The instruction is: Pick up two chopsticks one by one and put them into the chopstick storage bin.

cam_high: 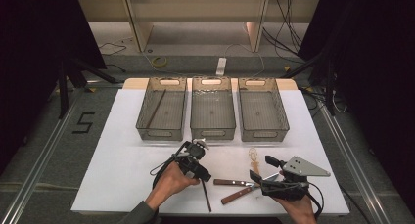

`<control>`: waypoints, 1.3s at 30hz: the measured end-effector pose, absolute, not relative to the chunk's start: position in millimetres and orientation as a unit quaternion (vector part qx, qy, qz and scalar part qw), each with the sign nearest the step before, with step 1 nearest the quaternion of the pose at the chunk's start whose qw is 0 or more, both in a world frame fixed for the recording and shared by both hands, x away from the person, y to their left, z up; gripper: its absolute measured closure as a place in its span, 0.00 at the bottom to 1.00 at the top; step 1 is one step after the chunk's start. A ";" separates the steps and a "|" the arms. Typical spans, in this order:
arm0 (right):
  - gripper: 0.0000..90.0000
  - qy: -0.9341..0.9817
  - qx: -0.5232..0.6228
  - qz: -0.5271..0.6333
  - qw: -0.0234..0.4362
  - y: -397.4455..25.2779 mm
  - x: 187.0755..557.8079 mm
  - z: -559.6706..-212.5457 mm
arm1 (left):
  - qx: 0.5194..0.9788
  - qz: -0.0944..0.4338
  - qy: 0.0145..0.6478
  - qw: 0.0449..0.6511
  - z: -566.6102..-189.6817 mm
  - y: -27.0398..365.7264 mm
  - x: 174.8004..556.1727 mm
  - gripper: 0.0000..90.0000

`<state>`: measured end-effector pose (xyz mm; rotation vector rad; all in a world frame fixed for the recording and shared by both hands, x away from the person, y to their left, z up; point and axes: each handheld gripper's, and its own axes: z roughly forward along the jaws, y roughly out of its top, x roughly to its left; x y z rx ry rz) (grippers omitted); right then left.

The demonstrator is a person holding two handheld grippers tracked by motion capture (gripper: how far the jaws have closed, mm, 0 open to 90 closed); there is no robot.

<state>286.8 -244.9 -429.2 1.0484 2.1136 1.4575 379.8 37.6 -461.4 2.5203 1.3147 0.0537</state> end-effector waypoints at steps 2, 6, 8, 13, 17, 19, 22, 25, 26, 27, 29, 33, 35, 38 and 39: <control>0.27 0.750 0.372 0.516 0.184 -245.0 286.9 -429.3 | 0.879 0.020 0.454 0.146 -461.6 36.6 379.8 0.24; 0.27 0.749 0.372 0.517 0.184 -245.0 286.8 -429.1 | 0.882 0.023 0.451 0.136 -464.5 34.0 379.3 0.25; 0.27 0.749 0.371 0.517 0.184 -244.9 286.7 -428.9 | 0.885 0.030 0.446 0.131 -465.7 32.5 378.3 0.25; 0.27 0.748 0.372 0.518 0.184 -245.1 286.5 -428.7 | 0.890 0.042 0.437 0.121 -465.8 30.3 375.8 0.29; 0.27 0.748 0.372 0.518 0.185 -245.5 286.5 -428.7 | 0.893 0.041 0.431 0.120 -464.9 32.0 375.7 0.33; 0.27 0.748 0.372 0.518 0.184 -245.4 286.5 -428.7 | 0.895 0.041 0.427 0.120 -464.4 33.3 375.7 0.36; 0.27 0.748 0.371 0.518 0.184 -245.3 286.3 -428.5 | 0.897 0.041 0.423 0.122 -463.7 35.8 376.2 0.41; 0.27 0.749 0.372 0.517 0.184 -245.3 286.4 -428.6 | 0.899 0.045 0.418 0.122 -463.2 36.6 375.7 0.45; 0.27 0.748 0.371 0.518 0.184 -245.3 286.4 -428.5 | 0.901 0.043 0.415 0.121 -462.8 37.0 375.5 0.47; 0.27 0.748 0.371 0.518 0.184 -245.2 286.3 -428.5 | 0.902 0.043 0.413 0.120 -462.5 37.5 375.5 0.49; 0.27 0.749 0.370 0.517 0.184 -245.1 286.3 -428.6 | 0.903 0.043 0.411 0.121 -462.3 38.2 375.4 0.53; 0.27 0.749 0.371 0.517 0.184 -245.3 286.2 -428.6 | 0.904 0.039 0.408 0.120 -461.7 39.5 375.8 0.60; 0.27 0.748 0.371 0.518 0.184 -245.3 286.2 -428.5 | 0.905 0.037 0.408 0.119 -461.5 40.4 376.1 0.61; 0.27 0.750 0.371 0.517 0.184 -245.1 286.2 -428.7 | 0.904 0.036 0.410 0.118 -461.4 41.0 376.2 0.62; 0.27 0.749 0.370 0.517 0.184 -245.1 286.2 -428.6 | 0.904 0.035 0.409 0.116 -461.2 41.5 376.6 0.63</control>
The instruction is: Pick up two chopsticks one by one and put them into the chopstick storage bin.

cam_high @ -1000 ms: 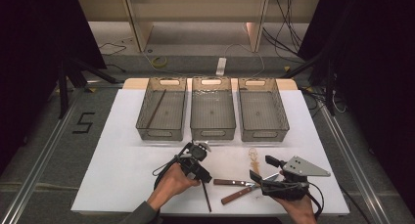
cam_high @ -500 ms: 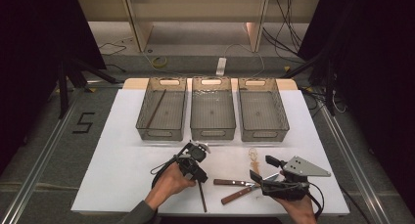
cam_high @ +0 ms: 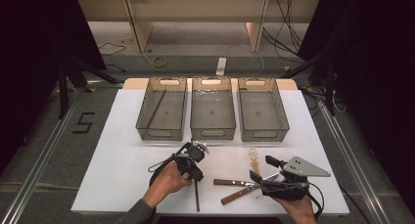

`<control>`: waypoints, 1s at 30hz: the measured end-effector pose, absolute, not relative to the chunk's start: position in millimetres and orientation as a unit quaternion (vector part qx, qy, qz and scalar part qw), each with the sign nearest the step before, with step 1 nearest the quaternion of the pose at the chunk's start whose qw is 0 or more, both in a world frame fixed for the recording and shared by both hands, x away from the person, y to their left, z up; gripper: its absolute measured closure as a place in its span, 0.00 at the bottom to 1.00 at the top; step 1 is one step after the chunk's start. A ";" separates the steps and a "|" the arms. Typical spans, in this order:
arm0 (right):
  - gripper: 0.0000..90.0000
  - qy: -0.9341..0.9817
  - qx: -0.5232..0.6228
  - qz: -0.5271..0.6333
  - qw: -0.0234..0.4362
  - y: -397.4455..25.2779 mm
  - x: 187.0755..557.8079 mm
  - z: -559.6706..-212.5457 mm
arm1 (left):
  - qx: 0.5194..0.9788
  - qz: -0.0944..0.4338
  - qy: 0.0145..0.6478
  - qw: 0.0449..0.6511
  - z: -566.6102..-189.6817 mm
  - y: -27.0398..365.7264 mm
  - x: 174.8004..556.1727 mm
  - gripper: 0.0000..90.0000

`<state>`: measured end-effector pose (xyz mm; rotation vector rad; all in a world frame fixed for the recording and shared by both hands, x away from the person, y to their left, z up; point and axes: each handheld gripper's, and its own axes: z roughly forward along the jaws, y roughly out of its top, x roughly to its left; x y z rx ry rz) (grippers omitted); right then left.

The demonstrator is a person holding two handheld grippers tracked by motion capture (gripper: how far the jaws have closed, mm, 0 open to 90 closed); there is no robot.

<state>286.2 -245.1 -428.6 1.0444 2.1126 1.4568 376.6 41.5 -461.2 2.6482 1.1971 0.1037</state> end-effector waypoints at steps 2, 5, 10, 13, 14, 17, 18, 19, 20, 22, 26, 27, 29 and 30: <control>0.27 0.749 0.372 0.517 0.184 -245.2 286.2 -428.6 | 0.904 0.032 0.411 0.115 -461.1 42.9 377.3 0.65; 0.27 0.749 0.372 0.517 0.185 -245.5 286.2 -428.5 | 0.903 0.032 0.413 0.116 -460.9 45.5 376.6 0.68; 0.27 0.748 0.372 0.518 0.186 -246.4 286.5 -428.5 | 0.899 0.036 0.421 0.114 -460.4 50.1 372.2 0.74; 0.27 0.748 0.372 0.517 0.185 -246.1 286.5 -428.6 | 0.895 0.028 0.430 0.119 -460.3 55.7 372.6 0.75; 0.27 0.748 0.372 0.517 0.185 -246.0 286.4 -428.6 | 0.893 0.025 0.432 0.119 -460.3 57.5 372.7 0.76; 0.27 0.748 0.373 0.517 0.184 -246.2 286.8 -428.8 | 0.890 0.018 0.441 0.117 -460.2 63.4 373.3 0.79; 0.27 0.748 0.374 0.517 0.184 -246.1 286.8 -429.0 | 0.887 0.014 0.445 0.119 -460.3 66.5 373.6 0.79; 0.27 0.748 0.374 0.517 0.184 -246.1 286.8 -429.0 | 0.886 0.011 0.448 0.121 -460.3 68.3 373.5 0.80; 0.27 0.748 0.374 0.517 0.184 -246.0 286.8 -429.1 | 0.885 0.009 0.449 0.122 -460.3 71.0 373.1 0.80; 0.27 0.748 0.374 0.516 0.184 -245.8 287.1 -429.2 | 0.882 0.006 0.454 0.123 -460.4 74.9 372.7 0.82; 0.27 0.748 0.374 0.516 0.184 -246.0 287.3 -429.4 | 0.879 0.001 0.461 0.123 -460.7 83.6 371.5 0.85; 0.27 0.748 0.374 0.516 0.184 -246.0 287.4 -429.5 | 0.881 0.008 0.457 0.118 -460.9 85.2 370.9 0.90; 0.27 0.748 0.375 0.515 0.184 -246.1 287.6 -429.6 | 0.879 0.002 0.461 0.123 -461.2 88.8 370.6 0.92; 0.27 0.749 0.374 0.515 0.184 -246.1 287.6 -429.7 | 0.878 0.001 0.462 0.124 -461.3 89.2 370.3 0.93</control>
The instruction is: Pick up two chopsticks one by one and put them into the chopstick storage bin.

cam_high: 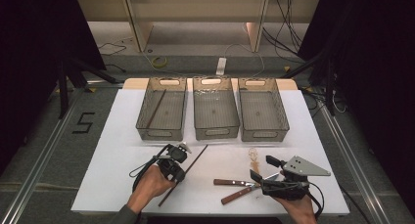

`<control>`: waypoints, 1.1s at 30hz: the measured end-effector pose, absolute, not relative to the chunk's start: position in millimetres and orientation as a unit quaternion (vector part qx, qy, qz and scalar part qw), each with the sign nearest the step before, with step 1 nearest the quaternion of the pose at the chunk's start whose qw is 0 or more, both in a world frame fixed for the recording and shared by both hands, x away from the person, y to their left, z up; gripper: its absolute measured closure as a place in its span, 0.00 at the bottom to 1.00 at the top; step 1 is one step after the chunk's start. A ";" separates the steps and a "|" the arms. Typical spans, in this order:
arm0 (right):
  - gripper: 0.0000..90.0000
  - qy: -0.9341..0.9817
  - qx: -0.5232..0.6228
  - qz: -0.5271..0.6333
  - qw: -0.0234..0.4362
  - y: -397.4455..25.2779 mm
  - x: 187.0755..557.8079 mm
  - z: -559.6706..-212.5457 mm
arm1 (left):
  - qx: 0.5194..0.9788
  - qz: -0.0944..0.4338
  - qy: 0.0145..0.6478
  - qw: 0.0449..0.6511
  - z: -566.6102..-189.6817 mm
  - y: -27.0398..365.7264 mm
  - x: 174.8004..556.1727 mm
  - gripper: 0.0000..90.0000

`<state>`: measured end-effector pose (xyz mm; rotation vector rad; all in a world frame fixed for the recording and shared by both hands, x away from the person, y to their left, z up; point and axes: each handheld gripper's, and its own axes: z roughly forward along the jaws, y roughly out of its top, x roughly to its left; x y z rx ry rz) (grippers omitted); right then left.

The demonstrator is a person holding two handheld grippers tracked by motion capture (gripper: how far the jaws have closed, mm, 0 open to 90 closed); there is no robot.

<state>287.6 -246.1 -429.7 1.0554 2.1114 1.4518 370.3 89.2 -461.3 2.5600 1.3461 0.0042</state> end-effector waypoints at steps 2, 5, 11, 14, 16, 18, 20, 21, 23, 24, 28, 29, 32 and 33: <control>0.27 0.749 0.374 0.515 0.184 -245.9 287.6 -429.7 | 0.880 0.003 0.459 0.124 -461.2 89.3 369.5 0.93; 0.27 0.749 0.374 0.515 0.184 -246.1 287.6 -429.6 | 0.882 0.003 0.454 0.123 -461.0 89.7 369.4 0.94; 0.27 0.749 0.374 0.516 0.184 -246.1 287.3 -429.3 | 0.887 0.004 0.445 0.125 -460.8 90.2 368.9 0.94; 0.27 0.748 0.374 0.516 0.184 -246.1 287.2 -429.1 | 0.890 0.007 0.439 0.122 -459.7 91.7 369.1 0.94; 0.27 0.748 0.374 0.516 0.184 -246.3 287.2 -429.0 | 0.889 0.008 0.440 0.129 -457.5 93.8 369.6 0.94; 0.27 0.748 0.374 0.517 0.184 -246.4 287.3 -428.8 | 0.889 0.008 0.438 0.134 -453.5 96.3 370.2 0.94; 0.27 0.748 0.374 0.516 0.184 -246.5 287.2 -428.8 | 0.888 0.007 0.438 0.141 -449.6 98.4 370.3 0.94; 0.27 0.748 0.374 0.517 0.184 -246.5 287.2 -428.8 | 0.887 0.007 0.437 0.145 -448.2 99.1 370.3 0.94; 0.27 0.748 0.374 0.516 0.184 -246.7 287.2 -428.7 | 0.889 0.007 0.435 0.146 -445.7 101.0 370.9 0.94; 0.27 0.748 0.373 0.516 0.185 -246.6 287.2 -428.7 | 0.888 0.007 0.436 0.147 -444.6 101.6 370.9 0.94; 0.27 0.748 0.373 0.517 0.185 -246.8 287.3 -428.6 | 0.886 0.009 0.433 0.164 -435.3 105.4 371.2 0.94; 0.27 0.748 0.373 0.517 0.185 -246.9 287.4 -428.6 | 0.885 0.010 0.433 0.169 -431.7 106.9 371.4 0.94; 0.27 0.749 0.373 0.516 0.185 -246.9 287.3 -428.7 | 0.883 0.011 0.432 0.184 -423.8 110.1 371.2 0.94; 0.27 0.748 0.373 0.517 0.185 -246.9 287.2 -428.6 | 0.882 0.012 0.431 0.190 -420.8 111.3 371.2 0.94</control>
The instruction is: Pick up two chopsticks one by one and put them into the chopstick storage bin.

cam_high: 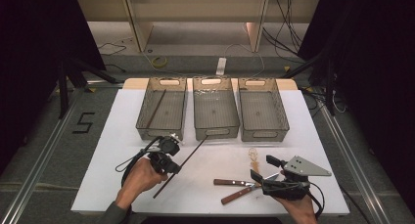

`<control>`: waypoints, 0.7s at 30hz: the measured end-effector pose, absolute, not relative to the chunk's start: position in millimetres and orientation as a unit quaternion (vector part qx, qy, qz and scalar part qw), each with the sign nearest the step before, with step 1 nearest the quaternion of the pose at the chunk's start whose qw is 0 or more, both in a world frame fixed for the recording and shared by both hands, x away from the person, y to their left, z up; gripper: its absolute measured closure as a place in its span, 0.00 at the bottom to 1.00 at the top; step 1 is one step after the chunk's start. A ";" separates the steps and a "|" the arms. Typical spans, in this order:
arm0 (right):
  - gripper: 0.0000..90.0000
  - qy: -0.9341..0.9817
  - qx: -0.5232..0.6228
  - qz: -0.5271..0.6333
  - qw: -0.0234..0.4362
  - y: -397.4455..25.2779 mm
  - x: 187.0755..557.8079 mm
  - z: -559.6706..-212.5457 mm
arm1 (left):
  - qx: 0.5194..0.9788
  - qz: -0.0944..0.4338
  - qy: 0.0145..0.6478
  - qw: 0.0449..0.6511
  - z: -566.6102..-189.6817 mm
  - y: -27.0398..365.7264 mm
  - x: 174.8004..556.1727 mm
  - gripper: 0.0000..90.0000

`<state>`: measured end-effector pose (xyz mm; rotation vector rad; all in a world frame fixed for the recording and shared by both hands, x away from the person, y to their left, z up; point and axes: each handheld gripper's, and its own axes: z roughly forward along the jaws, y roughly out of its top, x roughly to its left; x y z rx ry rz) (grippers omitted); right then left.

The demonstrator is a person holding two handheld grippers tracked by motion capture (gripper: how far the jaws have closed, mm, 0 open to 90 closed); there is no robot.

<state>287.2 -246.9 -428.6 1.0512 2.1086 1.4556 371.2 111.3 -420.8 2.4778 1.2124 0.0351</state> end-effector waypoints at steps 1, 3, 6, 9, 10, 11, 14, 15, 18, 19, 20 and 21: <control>0.27 0.748 0.373 0.517 0.185 -247.0 287.2 -428.5 | 0.880 0.014 0.431 0.196 -417.3 112.7 371.1 0.94; 0.27 0.749 0.373 0.516 0.185 -246.9 287.4 -428.7 | 0.878 0.016 0.432 0.207 -413.2 114.4 371.5 0.94; 0.27 0.748 0.373 0.516 0.185 -247.0 287.4 -428.6 | 0.874 0.023 0.433 0.218 -406.4 118.6 373.7 0.94; 0.27 0.749 0.374 0.515 0.184 -246.8 287.4 -429.0 | 0.865 0.031 0.441 0.238 -398.8 124.1 376.7 0.94; 0.27 0.749 0.374 0.516 0.184 -246.9 287.4 -428.8 | 0.860 0.032 0.445 0.247 -394.6 126.8 377.6 0.94; 0.27 0.748 0.374 0.516 0.185 -247.0 287.5 -428.7 | 0.859 0.035 0.444 0.253 -391.6 129.1 378.1 0.94; 0.27 0.748 0.374 0.517 0.185 -247.3 287.5 -428.8 | 0.850 0.043 0.449 0.273 -386.0 135.7 379.6 0.94; 0.27 0.747 0.374 0.517 0.186 -247.4 287.4 -428.6 | 0.844 0.047 0.453 0.284 -384.1 139.6 381.2 0.94; 0.27 0.748 0.375 0.516 0.185 -247.4 287.5 -428.9 | 0.834 0.056 0.462 0.295 -381.0 148.9 386.0 0.94; 0.27 0.747 0.375 0.517 0.185 -247.3 287.5 -429.0 | 0.833 0.056 0.464 0.297 -380.0 151.4 387.1 0.94; 0.27 0.747 0.375 0.517 0.185 -247.2 287.5 -429.0 | 0.830 0.058 0.466 0.300 -379.1 154.2 388.5 0.94; 0.27 0.747 0.375 0.517 0.184 -247.3 287.6 -428.9 | 0.826 0.061 0.470 0.306 -377.7 157.7 390.2 0.94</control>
